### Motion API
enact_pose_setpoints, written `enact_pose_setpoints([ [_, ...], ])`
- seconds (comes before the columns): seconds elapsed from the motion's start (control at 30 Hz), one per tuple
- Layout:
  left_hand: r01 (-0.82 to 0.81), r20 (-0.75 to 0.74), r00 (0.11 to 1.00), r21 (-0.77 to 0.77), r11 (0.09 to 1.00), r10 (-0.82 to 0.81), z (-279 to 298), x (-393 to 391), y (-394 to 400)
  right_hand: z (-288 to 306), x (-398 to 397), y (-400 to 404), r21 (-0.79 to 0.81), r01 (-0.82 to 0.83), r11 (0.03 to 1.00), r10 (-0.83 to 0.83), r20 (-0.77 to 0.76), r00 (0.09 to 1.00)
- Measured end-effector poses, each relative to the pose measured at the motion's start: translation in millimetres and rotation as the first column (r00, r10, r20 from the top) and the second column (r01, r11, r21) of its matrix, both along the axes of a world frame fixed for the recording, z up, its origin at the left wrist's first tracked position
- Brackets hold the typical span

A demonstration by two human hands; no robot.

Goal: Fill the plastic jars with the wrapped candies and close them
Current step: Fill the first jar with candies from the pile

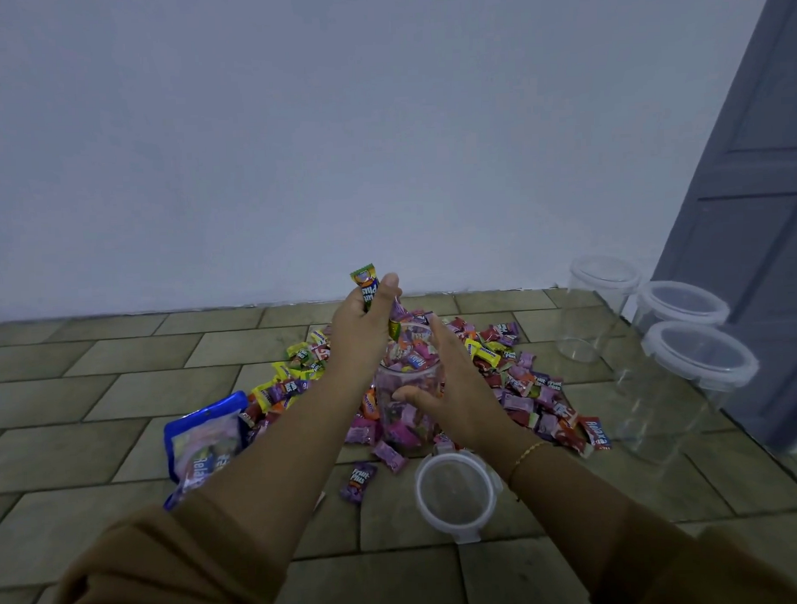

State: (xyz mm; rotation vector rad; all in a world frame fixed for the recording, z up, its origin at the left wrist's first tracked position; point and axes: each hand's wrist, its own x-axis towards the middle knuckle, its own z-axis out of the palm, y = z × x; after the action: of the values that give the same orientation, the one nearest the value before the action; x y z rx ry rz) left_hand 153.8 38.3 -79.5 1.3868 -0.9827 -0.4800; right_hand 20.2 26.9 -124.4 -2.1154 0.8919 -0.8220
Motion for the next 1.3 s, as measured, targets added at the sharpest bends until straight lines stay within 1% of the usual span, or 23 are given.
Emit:
enact_pose_setpoints([
  [0.1, -0.008, -0.056, 0.998, 0.027, 1.0, 0.01, -4.0, 1.0, 0.1, -0.6, 0.2, -0.2, 0.001, 0.0, 1.0, 0.0, 0.004, 1.0],
  [0.2, 0.008, -0.081, 0.997, 0.068, 0.998, -0.003, -9.7, 2.7, -1.1, -1.8, -0.1, -1.0, 0.001, -0.003, 1.0, 0.003, 0.005, 1.0],
  [0.33, 0.001, -0.075, 0.997, 0.098, 0.995, 0.006, -20.6, 4.6, -2.6, -3.1, 0.1, -2.1, -0.004, -0.007, 1.0, 0.007, 0.006, 1.0],
  [0.43, 0.021, -0.06, 0.998, 0.152, 0.988, -0.012, -26.2, 4.8, 1.0, -4.3, 0.2, -3.0, 0.002, -0.01, 1.0, 0.01, 0.018, 1.0],
  [0.57, 0.051, -0.156, 0.988, 0.199, 0.979, -0.02, -28.6, 3.2, 7.4, -6.1, 0.4, -4.2, -0.004, -0.012, 1.0, 0.012, 0.022, 1.0],
  [0.67, 0.072, -0.099, 0.994, 0.167, 0.983, -0.056, -31.4, 4.0, 9.7, -6.5, 1.1, -4.7, -0.033, -0.007, 0.999, 0.008, 0.014, 1.0],
  [0.77, 0.118, -0.077, 0.991, 0.116, 0.986, -0.11, -30.1, 1.5, 12.7, -7.4, 0.6, -5.4, -0.039, -0.012, 0.999, 0.013, 0.016, 1.0],
  [0.93, 0.179, -0.013, 0.984, 0.128, 0.976, -0.179, -26.0, -1.6, 20.9, -8.3, 0.0, -6.2, -0.044, -0.025, 0.999, 0.025, 0.004, 1.0],
  [1.03, 0.193, 0.012, 0.98, 0.135, 0.972, -0.197, -35.9, 4.9, 22.4, -6.9, -4.4, -5.1, 0.01, -0.046, 0.999, 0.046, 0.011, 0.999],
  [1.1, 0.209, 0.012, 0.977, 0.127, 0.97, -0.212, -45.5, 8.4, 23.9, -8.6, -10.4, -3.0, 0.026, -0.006, 1.0, 0.004, 0.061, 0.998],
  [1.17, 0.233, -0.006, 0.972, 0.141, 0.962, -0.235, -57.7, 9.6, 27.1, -15.9, -19.9, -4.1, -0.006, 0.122, 0.993, -0.12, 0.14, 0.983],
  [1.2, 0.248, -0.01, 0.969, 0.144, 0.958, -0.249, -63.6, 9.0, 28.6, -21.2, -26.0, -7.7, -0.032, 0.208, 0.978, -0.201, 0.152, 0.968],
  [1.23, 0.265, -0.018, 0.964, 0.145, 0.953, -0.266, -70.7, 7.9, 30.4, -27.7, -32.9, -12.7, -0.064, 0.292, 0.954, -0.283, 0.117, 0.952],
  [1.27, 0.276, -0.014, 0.961, 0.155, 0.948, -0.278, -76.3, 5.8, 32.1, -33.8, -39.6, -19.0, -0.109, 0.359, 0.927, -0.358, 0.024, 0.933],
  [1.3, 0.275, -0.006, 0.961, 0.162, 0.948, -0.278, -81.8, 2.7, 33.6, -41.1, -46.3, -24.8, -0.142, 0.396, 0.907, -0.413, -0.121, 0.903],
])
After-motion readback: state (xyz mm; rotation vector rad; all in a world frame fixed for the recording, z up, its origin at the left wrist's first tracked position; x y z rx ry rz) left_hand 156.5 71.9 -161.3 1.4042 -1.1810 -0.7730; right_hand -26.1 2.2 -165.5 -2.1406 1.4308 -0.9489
